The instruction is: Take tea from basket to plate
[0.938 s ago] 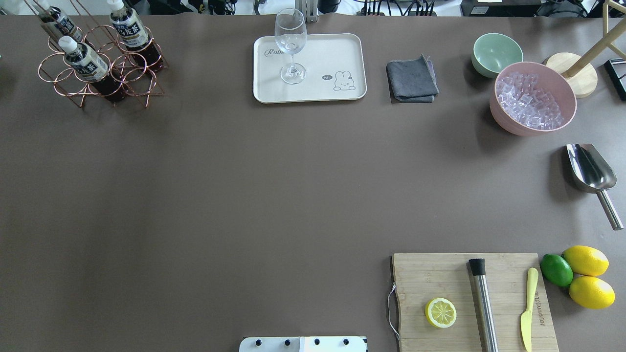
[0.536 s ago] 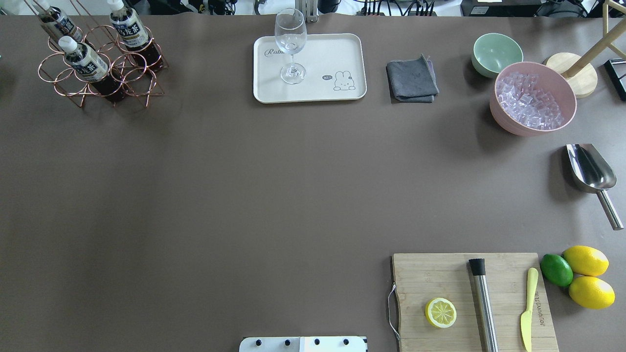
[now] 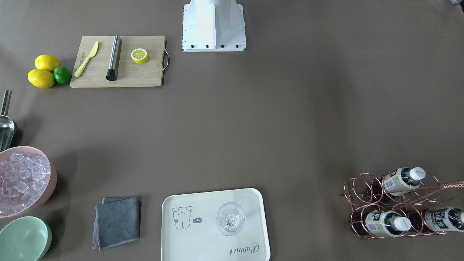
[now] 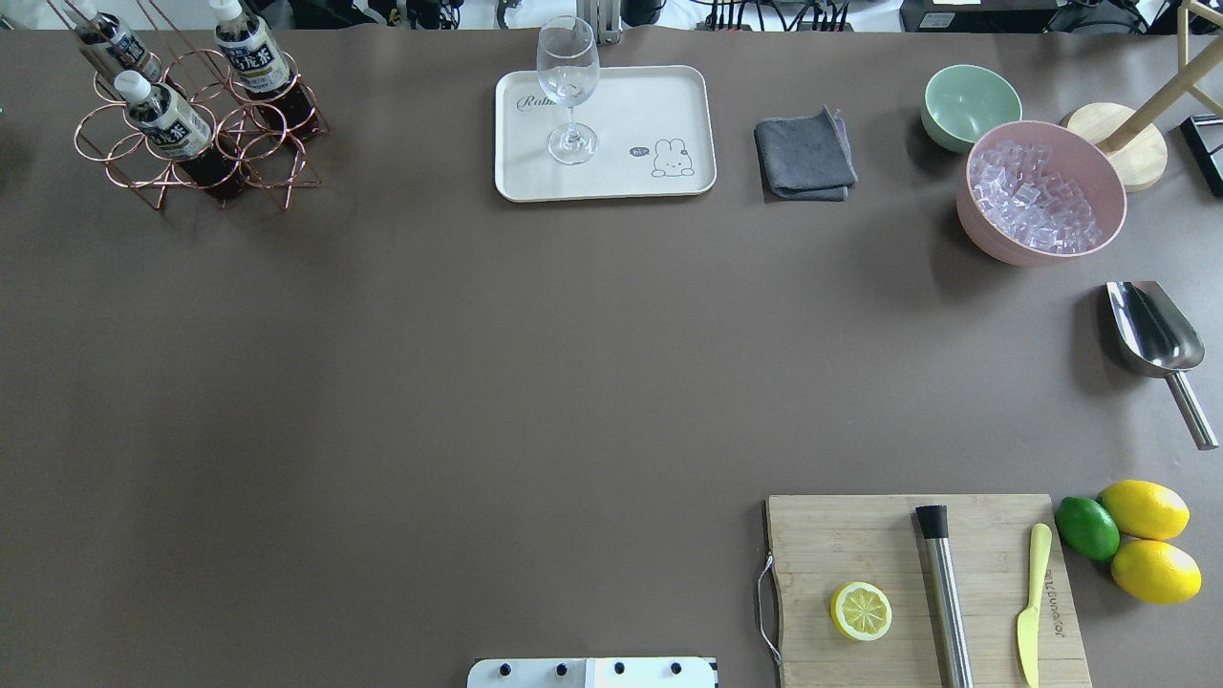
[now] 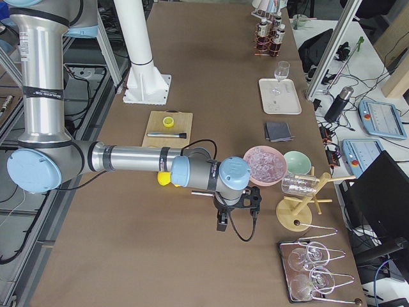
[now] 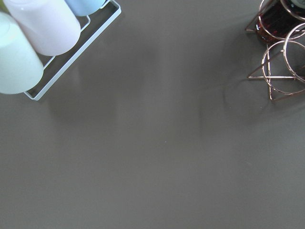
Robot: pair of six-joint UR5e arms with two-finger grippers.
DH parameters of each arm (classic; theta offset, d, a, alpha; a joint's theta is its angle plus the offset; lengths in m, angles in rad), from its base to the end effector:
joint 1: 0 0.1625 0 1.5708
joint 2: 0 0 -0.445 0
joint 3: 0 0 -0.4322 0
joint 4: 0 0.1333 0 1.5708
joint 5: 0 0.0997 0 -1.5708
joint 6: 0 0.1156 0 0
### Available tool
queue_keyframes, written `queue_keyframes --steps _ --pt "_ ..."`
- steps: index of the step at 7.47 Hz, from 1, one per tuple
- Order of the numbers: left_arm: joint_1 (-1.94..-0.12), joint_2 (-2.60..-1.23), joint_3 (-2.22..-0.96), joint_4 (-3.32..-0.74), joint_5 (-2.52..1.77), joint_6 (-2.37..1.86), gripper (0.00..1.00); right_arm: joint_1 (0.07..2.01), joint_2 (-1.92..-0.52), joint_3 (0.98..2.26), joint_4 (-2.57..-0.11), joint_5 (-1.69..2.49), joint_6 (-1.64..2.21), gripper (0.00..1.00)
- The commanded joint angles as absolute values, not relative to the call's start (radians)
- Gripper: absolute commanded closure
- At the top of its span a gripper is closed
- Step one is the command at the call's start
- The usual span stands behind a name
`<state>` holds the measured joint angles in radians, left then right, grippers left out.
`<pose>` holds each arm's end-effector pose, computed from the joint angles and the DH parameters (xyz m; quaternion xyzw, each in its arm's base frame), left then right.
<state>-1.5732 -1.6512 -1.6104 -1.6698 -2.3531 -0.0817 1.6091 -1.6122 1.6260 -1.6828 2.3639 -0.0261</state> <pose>-0.0532 -0.5798 0.6127 0.0859 0.3827 0.0030 0.9199 0.0702 -0.5027 0.6916 -0.0328 -0.3870 0.0246 0.9212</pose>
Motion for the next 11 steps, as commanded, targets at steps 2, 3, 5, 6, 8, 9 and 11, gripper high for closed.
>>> queue_keyframes --steps 2,3,5,6,8,9,11 --pt "-1.748 -1.674 -1.711 -1.66 -2.364 0.078 0.02 1.609 -1.612 1.628 -1.683 2.364 -0.026 0.0" --pt "-1.711 -1.692 -1.695 -1.66 -2.359 0.115 0.02 1.609 -1.612 1.628 -1.683 2.364 -0.026 0.0" --pt "-1.674 -1.758 -1.689 -1.658 -2.355 0.219 0.02 1.609 -1.612 1.626 -1.683 2.364 -0.026 0.01" --pt "-1.631 -1.794 -1.689 -1.66 -2.353 0.259 0.02 1.609 -1.612 1.626 -1.683 2.364 -0.026 0.0" --pt "-1.601 -1.909 -1.692 -1.626 -2.274 0.576 0.02 1.609 -1.612 1.626 -1.683 2.364 -0.026 0.0" --pt "-1.6 -1.974 -1.69 -1.559 -2.275 0.583 0.02 1.609 -1.612 1.626 -1.683 2.364 -0.026 0.01" --pt "-1.508 -2.145 -1.562 -1.505 -2.266 0.769 0.02 1.609 -1.612 1.628 -1.683 2.365 -0.026 0.0"
